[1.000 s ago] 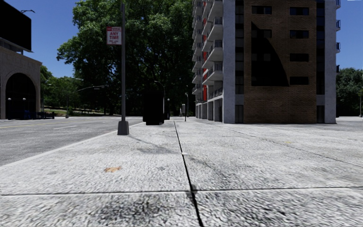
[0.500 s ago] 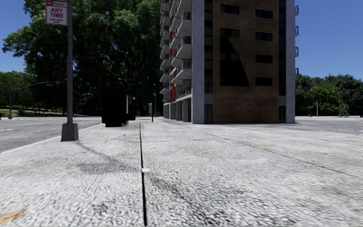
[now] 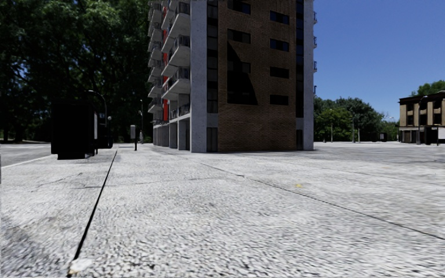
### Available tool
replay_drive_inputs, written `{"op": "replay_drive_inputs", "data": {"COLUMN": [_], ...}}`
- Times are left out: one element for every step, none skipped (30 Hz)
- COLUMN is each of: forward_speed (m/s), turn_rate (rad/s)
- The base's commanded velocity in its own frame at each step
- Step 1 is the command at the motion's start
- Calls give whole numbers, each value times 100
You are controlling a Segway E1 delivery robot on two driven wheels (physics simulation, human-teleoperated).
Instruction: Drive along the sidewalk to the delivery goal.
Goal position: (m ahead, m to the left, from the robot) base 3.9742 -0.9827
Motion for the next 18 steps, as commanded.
{"op": "replay_drive_inputs", "data": {"forward_speed": [200,200,200,200,200,200,200,200,200,200,200,200,200,200,200,200,200,200], "turn_rate": [-104,-104,-105,-105,-105,-105,-105,-105,-105,-103,-103,-86,-63,0,0,0,0,0]}}
